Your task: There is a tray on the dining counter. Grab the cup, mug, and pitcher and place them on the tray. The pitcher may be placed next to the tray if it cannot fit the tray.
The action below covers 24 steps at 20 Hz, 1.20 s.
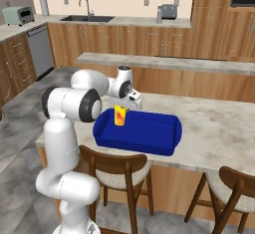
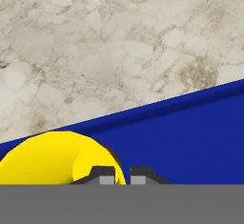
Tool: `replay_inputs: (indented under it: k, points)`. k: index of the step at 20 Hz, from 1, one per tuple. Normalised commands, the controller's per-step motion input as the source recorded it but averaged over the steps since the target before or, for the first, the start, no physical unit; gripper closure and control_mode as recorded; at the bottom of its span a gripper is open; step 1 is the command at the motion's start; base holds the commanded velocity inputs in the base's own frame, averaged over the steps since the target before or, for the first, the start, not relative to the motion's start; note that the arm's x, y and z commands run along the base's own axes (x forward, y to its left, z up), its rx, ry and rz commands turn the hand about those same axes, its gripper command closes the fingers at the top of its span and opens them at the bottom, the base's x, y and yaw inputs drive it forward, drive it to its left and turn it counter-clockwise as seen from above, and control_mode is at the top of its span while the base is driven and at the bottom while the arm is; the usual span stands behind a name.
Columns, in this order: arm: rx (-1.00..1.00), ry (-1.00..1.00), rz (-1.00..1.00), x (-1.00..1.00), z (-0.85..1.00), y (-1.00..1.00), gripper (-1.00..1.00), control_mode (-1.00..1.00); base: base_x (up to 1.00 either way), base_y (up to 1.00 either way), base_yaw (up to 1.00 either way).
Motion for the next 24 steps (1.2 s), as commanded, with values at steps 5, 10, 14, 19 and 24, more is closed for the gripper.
replay_inputs:
  k: [5, 10, 14, 19, 24]
  points:
    - [0.00, 0.00, 0.00, 0.00, 0.00, 0.00, -1.00, -1.00, 0.00, 0.00, 0.00]
    - [0.00, 0.00, 0.00, 0.00, 0.00, 0.00, -1.00, -1.00, 0.00, 0.00, 0.00]
    - [0.00, 0.00, 0.00, 0.00, 0.00, 0.00, -1.00, -1.00, 0.00, 0.00, 0.00]
    - [0.06, 0.08, 0.00, -0.04, 0.13, -0.04, -1.00, -1.00, 0.00, 0.00, 0.00]
    - [0.11, 0.10, 0.00, -0.21, 0.59, -0.07, -1.00, -1.00, 0.00, 0.00, 0.00]
